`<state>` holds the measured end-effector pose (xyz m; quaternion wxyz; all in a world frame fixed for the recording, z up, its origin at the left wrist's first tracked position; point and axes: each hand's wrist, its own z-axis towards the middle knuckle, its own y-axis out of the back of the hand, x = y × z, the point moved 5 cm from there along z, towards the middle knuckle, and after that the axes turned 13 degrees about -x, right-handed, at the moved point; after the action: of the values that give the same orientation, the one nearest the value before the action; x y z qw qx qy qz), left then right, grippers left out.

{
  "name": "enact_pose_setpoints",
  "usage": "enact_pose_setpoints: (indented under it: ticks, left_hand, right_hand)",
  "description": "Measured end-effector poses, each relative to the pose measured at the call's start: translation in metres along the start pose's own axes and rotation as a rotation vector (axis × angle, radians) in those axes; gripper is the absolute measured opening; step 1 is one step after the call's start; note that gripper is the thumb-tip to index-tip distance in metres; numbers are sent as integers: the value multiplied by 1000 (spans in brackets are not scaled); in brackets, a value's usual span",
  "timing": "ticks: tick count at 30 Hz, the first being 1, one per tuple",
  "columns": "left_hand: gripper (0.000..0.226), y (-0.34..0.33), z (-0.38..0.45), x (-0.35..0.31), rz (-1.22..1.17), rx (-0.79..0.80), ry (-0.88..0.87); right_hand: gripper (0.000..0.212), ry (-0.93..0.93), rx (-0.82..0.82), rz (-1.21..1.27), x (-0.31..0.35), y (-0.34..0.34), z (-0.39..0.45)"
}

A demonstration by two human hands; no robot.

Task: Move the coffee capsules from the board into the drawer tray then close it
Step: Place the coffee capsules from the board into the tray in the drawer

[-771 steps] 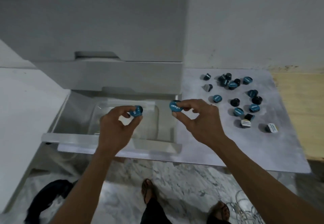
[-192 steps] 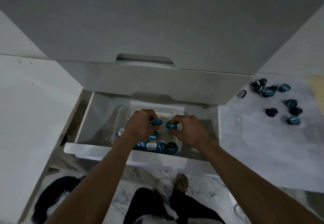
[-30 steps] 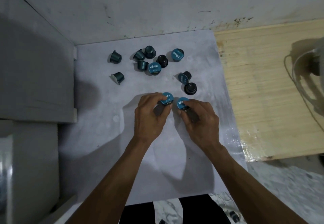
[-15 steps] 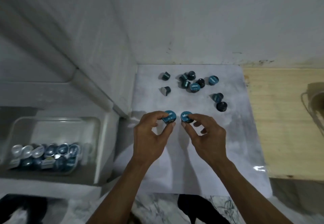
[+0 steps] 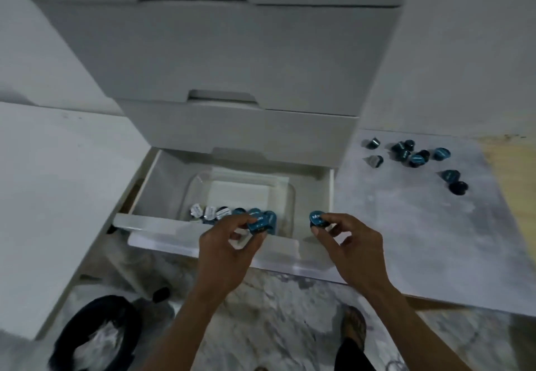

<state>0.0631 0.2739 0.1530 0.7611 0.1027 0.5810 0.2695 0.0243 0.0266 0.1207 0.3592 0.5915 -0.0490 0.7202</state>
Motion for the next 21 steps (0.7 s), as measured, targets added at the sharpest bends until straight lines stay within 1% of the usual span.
enact_pose_setpoints:
  ticks: [3, 6, 12, 14, 16, 18, 21]
  left_hand:
    - [30, 36, 14, 22, 17, -7, 29]
    - [27, 56, 37, 45, 69, 5, 62]
    - [27, 64, 99, 91, 167, 41, 80]
    - [26, 64, 118, 104, 208, 60, 115]
    - [26, 63, 133, 116, 258, 100, 125]
    - [25, 59, 145, 125, 290, 157, 93]
    - [23, 46, 160, 137, 327, 276, 75]
  right_hand:
    - [21, -4, 25, -11, 20, -27, -10]
    - [23, 10, 47, -40, 38, -53, -9]
    - [22, 49, 125, -71, 49, -121, 15]
    - [20, 65, 172, -94, 49, -147, 23]
    - [19, 60, 211, -102, 48, -171, 28]
    - [19, 30, 267, -93, 45, -195, 32]
    - [18, 0, 348, -146, 36, -228, 37]
